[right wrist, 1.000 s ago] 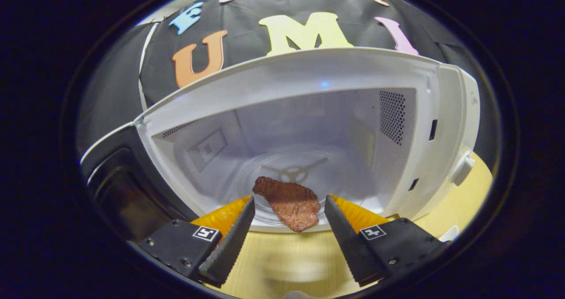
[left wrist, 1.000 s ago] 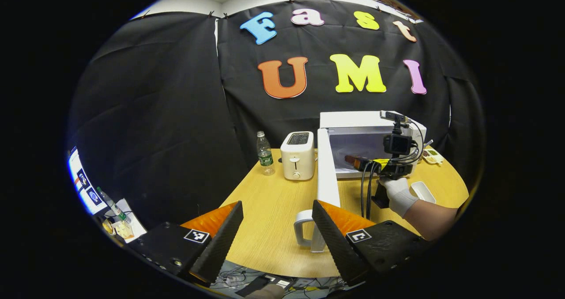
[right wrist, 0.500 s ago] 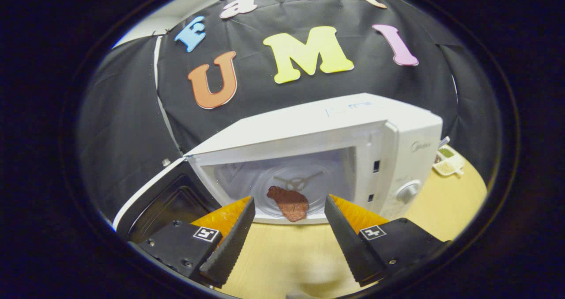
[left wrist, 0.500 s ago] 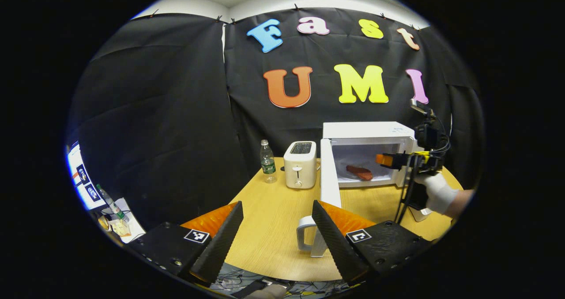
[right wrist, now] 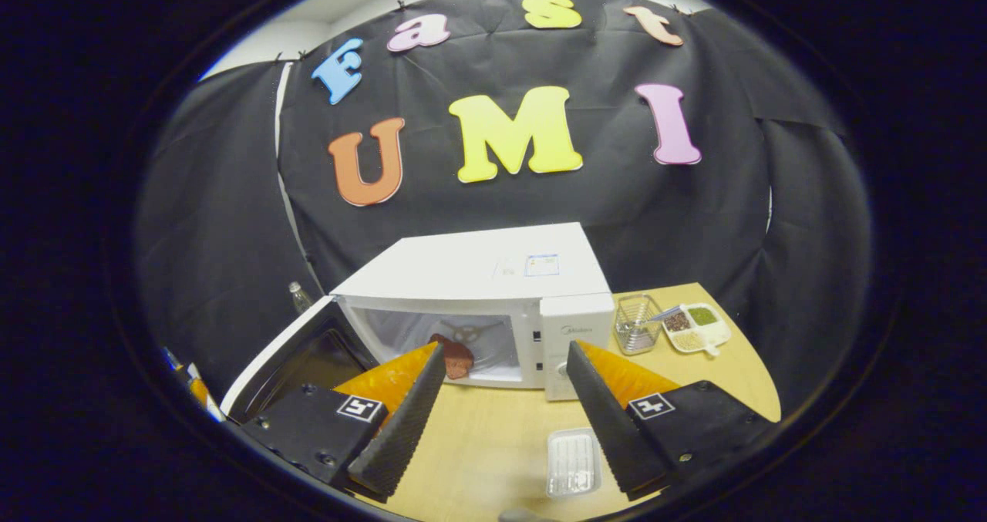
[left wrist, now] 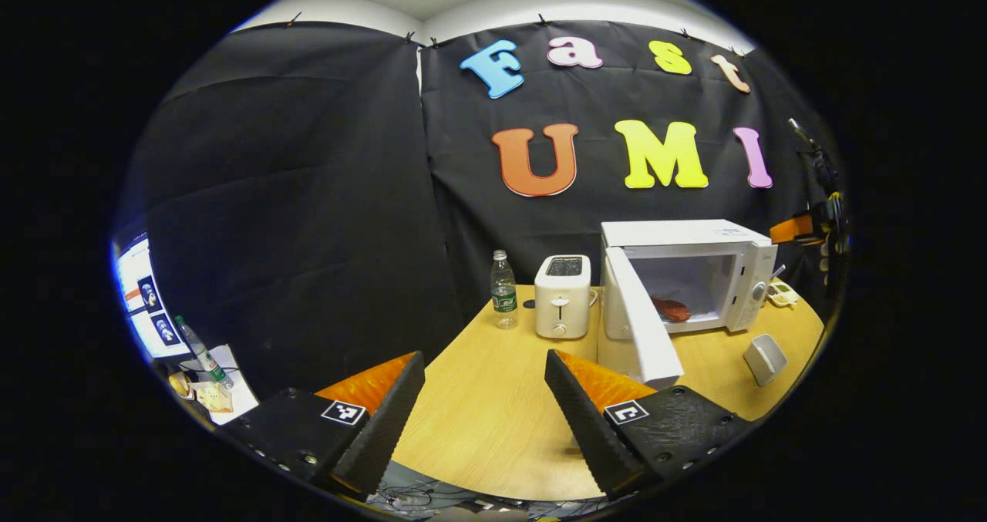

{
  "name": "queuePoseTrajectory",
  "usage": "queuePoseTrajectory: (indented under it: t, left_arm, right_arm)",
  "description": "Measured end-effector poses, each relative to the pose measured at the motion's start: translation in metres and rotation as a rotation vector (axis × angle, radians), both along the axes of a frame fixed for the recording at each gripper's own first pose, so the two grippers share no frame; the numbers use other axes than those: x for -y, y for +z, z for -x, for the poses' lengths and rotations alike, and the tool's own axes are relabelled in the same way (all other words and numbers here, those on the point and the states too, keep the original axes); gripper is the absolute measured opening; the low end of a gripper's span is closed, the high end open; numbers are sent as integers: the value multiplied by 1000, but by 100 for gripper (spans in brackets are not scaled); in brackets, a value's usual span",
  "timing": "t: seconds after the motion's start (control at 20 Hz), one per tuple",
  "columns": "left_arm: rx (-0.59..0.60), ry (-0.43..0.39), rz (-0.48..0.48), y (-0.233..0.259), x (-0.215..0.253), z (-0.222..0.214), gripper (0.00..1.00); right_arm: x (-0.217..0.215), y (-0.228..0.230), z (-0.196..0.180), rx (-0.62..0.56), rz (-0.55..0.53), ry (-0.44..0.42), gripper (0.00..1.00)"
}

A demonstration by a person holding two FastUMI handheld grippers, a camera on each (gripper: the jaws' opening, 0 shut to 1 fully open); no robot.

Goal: Open the microwave oven with the left hand, put the food in, and close the microwave oven.

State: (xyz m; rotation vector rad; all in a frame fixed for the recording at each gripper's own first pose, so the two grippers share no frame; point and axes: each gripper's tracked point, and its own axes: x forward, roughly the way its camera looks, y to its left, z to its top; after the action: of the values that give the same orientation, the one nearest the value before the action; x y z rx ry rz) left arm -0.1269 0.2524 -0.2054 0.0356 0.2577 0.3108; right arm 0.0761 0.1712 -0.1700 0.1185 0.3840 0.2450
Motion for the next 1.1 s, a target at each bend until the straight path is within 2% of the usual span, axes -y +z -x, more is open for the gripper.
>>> queuePoseTrajectory:
  t: [0.1, 0.2, 0.25, 0.3, 0.4, 0.45, 0.5, 0.85, 1.1]
  left_arm:
    - [-12, -8, -9, -12, 1, -7, 95]
    - [-26, -3, -19, -24, -3, -12, 52]
    - [-18, -18, -11, -25, 1, -15, 36]
    - [-14, -31, -1, -30, 5, -18, 21]
    - [-34, -40, 10, -46, 9, -22, 0]
    - [-44, -36, 10, -55, 11, -25, 0]
    - [-53, -51, 15, -62, 14, -27, 0]
    - [-82, -133, -24, -80, 48, -45, 0]
    - [-88, -201, 7, -80, 84, -44, 0]
  right_arm:
    - [11, 5, 17, -3, 18, 1, 100]
    - [25, 4, 30, -12, 29, -8, 100]
    - [32, 4, 36, -20, 22, -17, 100]
    - [36, 2, 41, -34, 14, -24, 91]
    - [45, -2, 49, -58, -10, -41, 90]
    - [51, -2, 52, -65, -21, -53, 90]
    - [56, -1, 55, -69, -20, -61, 100]
    - [84, 9, 61, -61, -20, -106, 100]
    - [96, 4, 61, -82, -32, -121, 100]
